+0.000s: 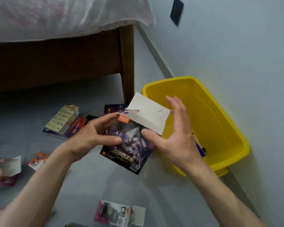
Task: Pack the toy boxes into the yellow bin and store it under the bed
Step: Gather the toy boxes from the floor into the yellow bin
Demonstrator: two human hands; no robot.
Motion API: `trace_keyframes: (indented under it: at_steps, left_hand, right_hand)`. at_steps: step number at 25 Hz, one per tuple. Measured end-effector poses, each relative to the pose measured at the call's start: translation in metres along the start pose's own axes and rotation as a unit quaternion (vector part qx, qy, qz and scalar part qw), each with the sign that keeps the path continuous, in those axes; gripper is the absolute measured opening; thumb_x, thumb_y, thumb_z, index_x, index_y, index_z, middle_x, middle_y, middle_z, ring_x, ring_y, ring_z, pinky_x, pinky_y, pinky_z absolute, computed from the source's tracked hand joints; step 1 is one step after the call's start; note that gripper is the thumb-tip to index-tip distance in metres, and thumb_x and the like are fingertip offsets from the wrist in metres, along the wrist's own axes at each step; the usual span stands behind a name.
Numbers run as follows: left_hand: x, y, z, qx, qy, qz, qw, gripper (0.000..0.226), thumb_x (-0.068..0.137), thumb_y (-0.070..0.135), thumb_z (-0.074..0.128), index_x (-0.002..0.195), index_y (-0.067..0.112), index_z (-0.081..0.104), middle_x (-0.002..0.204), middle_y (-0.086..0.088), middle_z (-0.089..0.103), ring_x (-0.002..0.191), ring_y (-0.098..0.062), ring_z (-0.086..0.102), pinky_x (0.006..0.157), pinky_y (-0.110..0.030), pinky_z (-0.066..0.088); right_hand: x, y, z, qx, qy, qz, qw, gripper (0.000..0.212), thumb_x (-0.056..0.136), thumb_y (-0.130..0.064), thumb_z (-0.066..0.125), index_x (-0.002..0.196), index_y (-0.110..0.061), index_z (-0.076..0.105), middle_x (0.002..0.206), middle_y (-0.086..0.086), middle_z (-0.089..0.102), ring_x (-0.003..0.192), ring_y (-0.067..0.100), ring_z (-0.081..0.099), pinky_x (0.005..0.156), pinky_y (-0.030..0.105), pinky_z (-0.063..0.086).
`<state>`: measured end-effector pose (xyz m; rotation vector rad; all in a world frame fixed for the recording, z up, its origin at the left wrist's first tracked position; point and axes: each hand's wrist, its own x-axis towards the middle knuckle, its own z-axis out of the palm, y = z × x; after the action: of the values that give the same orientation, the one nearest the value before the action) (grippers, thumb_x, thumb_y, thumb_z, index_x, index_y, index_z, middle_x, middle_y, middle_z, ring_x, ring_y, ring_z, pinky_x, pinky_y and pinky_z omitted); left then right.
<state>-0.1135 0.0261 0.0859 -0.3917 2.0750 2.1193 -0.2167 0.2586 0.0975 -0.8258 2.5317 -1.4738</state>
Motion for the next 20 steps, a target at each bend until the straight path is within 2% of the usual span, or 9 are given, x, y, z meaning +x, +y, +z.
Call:
trace_keyframes:
  at_steps: [4,6,7,8,10,12,14,17,20]
  left_hand:
    - [0.054,0.036,0.058,0.042,-0.053,0.081,0.994,0.071,0.073,0.027,0.085,0.132,0.051,0.053,0.124,0.011,0.066,0.112,-0.016,0.065,0.084,-0.034,0.058]
    - [0.079,0.041,0.083,0.058,-0.030,0.104,0.992,0.068,0.078,0.019,0.082,0.132,0.049,0.053,0.120,0.013,0.067,0.111,-0.013,0.063,0.084,-0.026,0.057]
    - [0.092,0.043,0.095,0.088,0.002,0.120,0.989,0.066,0.080,0.014,0.079,0.134,0.042,0.054,0.119,0.013,0.066,0.109,-0.014,0.062,0.081,-0.017,0.054]
    - [0.104,0.045,0.108,0.126,0.036,0.131,0.983,0.062,0.083,0.010,0.076,0.136,0.033,0.055,0.121,0.011,0.065,0.107,-0.017,0.062,0.078,-0.012,0.052]
    - [0.123,0.051,0.134,0.148,0.048,0.126,0.980,0.061,0.087,0.006,0.071,0.142,0.023,0.051,0.130,0.005,0.061,0.104,-0.022,0.065,0.077,-0.015,0.053]
    - [0.131,0.047,0.150,0.117,0.032,0.115,0.986,0.064,0.090,0.011,0.069,0.146,0.027,0.043,0.136,0.005,0.056,0.104,-0.015,0.065,0.077,-0.019,0.055]
    - [0.129,0.034,0.153,0.150,0.041,0.111,0.981,0.062,0.093,0.023,0.065,0.147,0.035,0.037,0.140,0.008,0.051,0.114,-0.011,0.058,0.083,-0.023,0.051]
    - [0.127,0.003,0.143,0.344,0.040,0.065,0.936,0.056,0.093,0.028,0.061,0.145,0.032,0.041,0.146,0.005,0.048,0.130,-0.016,0.047,0.097,-0.033,0.043]
    - [0.125,-0.012,0.144,0.413,0.032,0.069,0.907,0.049,0.092,0.029,0.061,0.139,0.030,0.049,0.143,0.003,0.052,0.131,-0.019,0.045,0.100,-0.039,0.042]
  right_hand:
    - [0.028,0.012,-0.075,0.135,0.077,0.094,0.983,0.106,0.063,-0.054,0.086,0.147,-0.048,0.023,0.140,-0.039,0.031,0.134,0.007,0.042,0.101,0.031,0.044]
    - [0.035,0.021,-0.102,0.215,0.064,0.123,0.967,0.081,0.067,-0.039,0.085,0.138,-0.036,0.046,0.136,-0.018,0.057,0.111,0.010,0.064,0.082,0.029,0.054]
    - [0.039,0.024,-0.110,0.220,0.039,0.132,0.966,0.063,0.069,-0.035,0.081,0.127,-0.028,0.059,0.119,-0.009,0.070,0.093,0.011,0.070,0.069,0.028,0.055]
    - [0.043,0.026,-0.114,0.173,0.012,0.131,0.976,0.046,0.073,-0.034,0.078,0.116,-0.026,0.067,0.102,-0.005,0.075,0.080,0.012,0.072,0.059,0.027,0.053]
    - [0.050,0.032,-0.115,0.016,0.016,0.096,0.995,0.026,0.084,-0.033,0.070,0.108,-0.022,0.071,0.091,-0.002,0.074,0.074,0.015,0.071,0.049,0.026,0.051]
    - [0.053,0.038,-0.118,-0.127,0.098,0.051,0.986,0.019,0.092,-0.030,0.058,0.098,-0.016,0.070,0.083,0.005,0.071,0.069,0.022,0.067,0.047,0.031,0.049]
    - [0.049,0.048,-0.127,-0.219,0.170,0.019,0.961,0.019,0.097,-0.025,0.052,0.095,-0.015,0.067,0.077,0.005,0.067,0.061,0.013,0.059,0.043,0.024,0.038]
    - [0.037,0.069,-0.136,-0.258,0.162,0.031,0.952,0.019,0.102,-0.024,0.051,0.108,-0.012,0.065,0.084,0.001,0.060,0.058,0.003,0.051,0.043,0.012,0.029]
    - [0.034,0.079,-0.129,-0.251,0.141,0.032,0.957,0.025,0.103,-0.026,0.050,0.120,-0.012,0.064,0.092,0.001,0.060,0.065,0.011,0.056,0.046,0.014,0.034]
